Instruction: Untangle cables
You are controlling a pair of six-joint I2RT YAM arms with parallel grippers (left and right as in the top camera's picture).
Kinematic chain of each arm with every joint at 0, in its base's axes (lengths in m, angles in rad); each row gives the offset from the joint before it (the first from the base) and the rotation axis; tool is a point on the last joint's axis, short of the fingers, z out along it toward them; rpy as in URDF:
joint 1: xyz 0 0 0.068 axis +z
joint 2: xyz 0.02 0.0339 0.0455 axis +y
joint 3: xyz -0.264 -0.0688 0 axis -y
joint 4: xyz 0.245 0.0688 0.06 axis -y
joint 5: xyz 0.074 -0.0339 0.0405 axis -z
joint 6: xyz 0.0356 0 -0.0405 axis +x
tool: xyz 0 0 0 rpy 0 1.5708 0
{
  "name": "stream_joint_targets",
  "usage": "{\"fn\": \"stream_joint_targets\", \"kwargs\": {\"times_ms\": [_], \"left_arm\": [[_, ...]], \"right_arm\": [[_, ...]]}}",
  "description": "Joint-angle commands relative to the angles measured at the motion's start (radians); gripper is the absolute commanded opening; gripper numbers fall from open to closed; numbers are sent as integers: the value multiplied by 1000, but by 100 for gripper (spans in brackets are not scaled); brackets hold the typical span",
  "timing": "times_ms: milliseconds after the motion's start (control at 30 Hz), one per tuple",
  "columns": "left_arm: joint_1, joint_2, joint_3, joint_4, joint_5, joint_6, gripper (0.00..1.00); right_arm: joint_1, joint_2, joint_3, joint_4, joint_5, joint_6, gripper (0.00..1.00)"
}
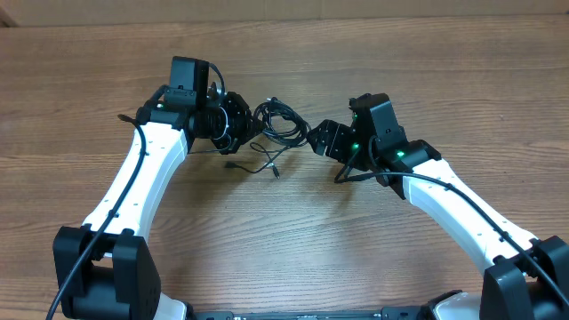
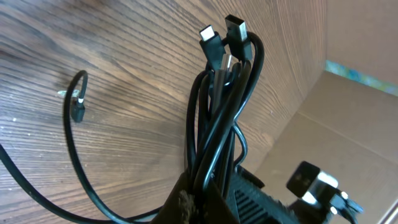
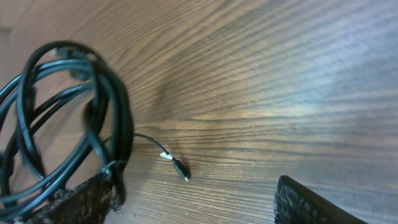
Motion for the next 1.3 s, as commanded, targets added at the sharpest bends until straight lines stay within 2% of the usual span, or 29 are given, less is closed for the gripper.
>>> {"fn": "stream_joint_targets", "kwargs": {"times_ms": [0,133,300,467,700,833,967,1267], "left_arm": [[0,-5,15,9,47,-38,4],[-4,-5,15,16,45,-48,4],[-12,-5,15,16,45,-58,4],[-14,-5,15,44,45,-91,4],[-35,-5,15,72,45,-93,4],[-41,-5,15,84,62,-127,4],[-41,-5,15,148,129,-148,4],[-41,-5,15,157,143,-202,4]], "right_arm": [[2,11,11,-8,26,112,82],[2,16,11,-6,-37,174,81],[2,27,11,-17,-36,228,76],[21,70,5,-18,-65,235,75],[63,138,5,135,-160,267,76],[74,167,5,153,-138,342,62],[74,203,4,200,-130,376,56],[74,227,4,395,-179,663,43]]}}
